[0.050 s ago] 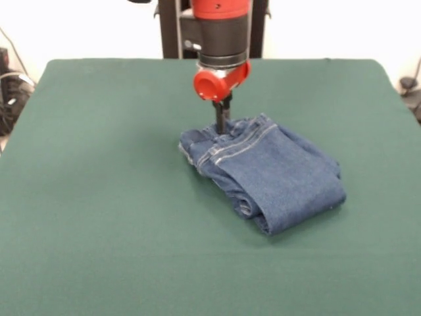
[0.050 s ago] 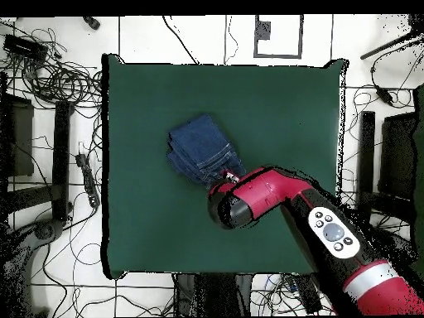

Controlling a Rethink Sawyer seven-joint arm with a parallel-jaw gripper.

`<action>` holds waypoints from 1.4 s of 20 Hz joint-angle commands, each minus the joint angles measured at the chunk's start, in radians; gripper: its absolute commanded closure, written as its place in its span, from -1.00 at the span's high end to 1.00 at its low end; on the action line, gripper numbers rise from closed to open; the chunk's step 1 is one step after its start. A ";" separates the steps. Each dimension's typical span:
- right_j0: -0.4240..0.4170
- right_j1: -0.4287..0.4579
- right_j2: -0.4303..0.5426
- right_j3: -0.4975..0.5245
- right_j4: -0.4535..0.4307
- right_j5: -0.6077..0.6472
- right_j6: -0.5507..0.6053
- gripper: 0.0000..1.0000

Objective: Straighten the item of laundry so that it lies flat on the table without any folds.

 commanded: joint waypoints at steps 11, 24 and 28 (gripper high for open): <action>-0.036 -0.006 0.001 0.010 -0.036 0.128 -0.263 -1.00; -0.095 -0.029 0.018 0.051 -0.032 0.143 -0.329 -1.00; -0.127 -0.049 0.024 0.077 -0.029 0.146 -0.356 -1.00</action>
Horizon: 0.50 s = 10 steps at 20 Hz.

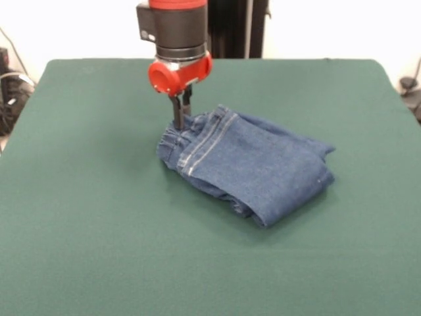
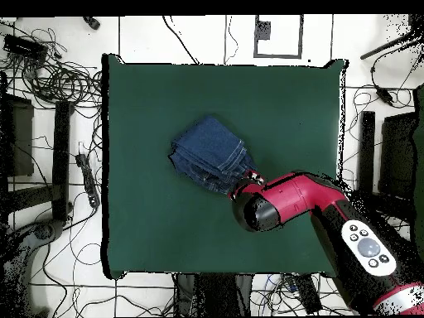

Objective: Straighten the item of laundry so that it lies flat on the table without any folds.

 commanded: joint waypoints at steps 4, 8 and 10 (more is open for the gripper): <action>-0.034 -0.019 0.031 0.075 -0.025 0.151 -0.365 -1.00; -0.037 -0.016 0.034 0.073 -0.026 0.156 -0.390 -1.00; -0.040 -0.017 0.032 0.074 -0.025 0.156 -0.401 -1.00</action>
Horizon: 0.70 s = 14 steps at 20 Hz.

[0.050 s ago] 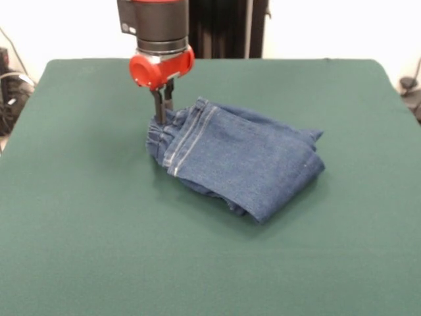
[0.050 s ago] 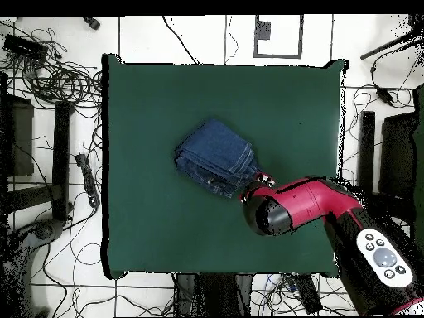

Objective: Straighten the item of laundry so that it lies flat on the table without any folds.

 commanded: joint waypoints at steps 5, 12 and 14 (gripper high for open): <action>0.008 0.014 0.026 0.057 -0.026 0.153 -0.336 -1.00; -0.022 -0.011 0.031 0.078 -0.009 0.160 -0.376 -1.00; -0.036 -0.016 0.033 0.086 -0.008 0.160 -0.387 -1.00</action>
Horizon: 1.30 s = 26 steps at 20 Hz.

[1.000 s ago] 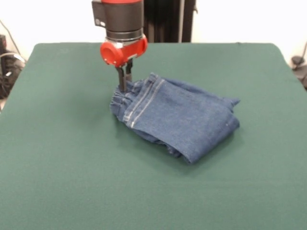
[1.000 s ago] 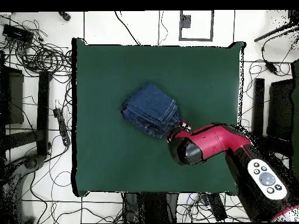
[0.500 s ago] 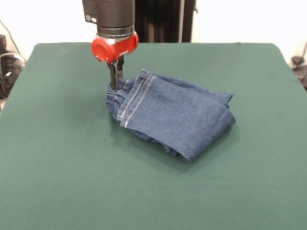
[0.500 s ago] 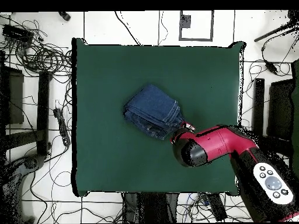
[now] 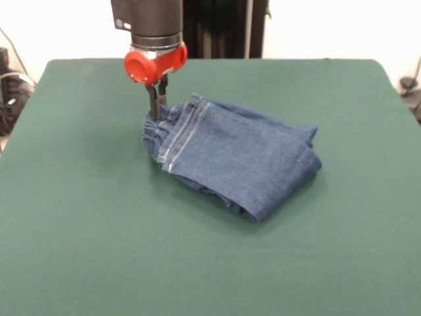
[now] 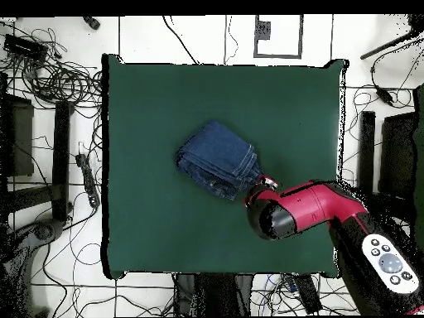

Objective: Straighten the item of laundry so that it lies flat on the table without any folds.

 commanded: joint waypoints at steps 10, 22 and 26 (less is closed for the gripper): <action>-0.097 -0.043 0.068 0.107 0.007 0.188 -0.422 -1.00; -0.203 -0.100 0.112 0.156 0.045 0.205 -0.546 -1.00; -0.256 -0.119 0.137 0.174 0.063 0.211 -0.595 -1.00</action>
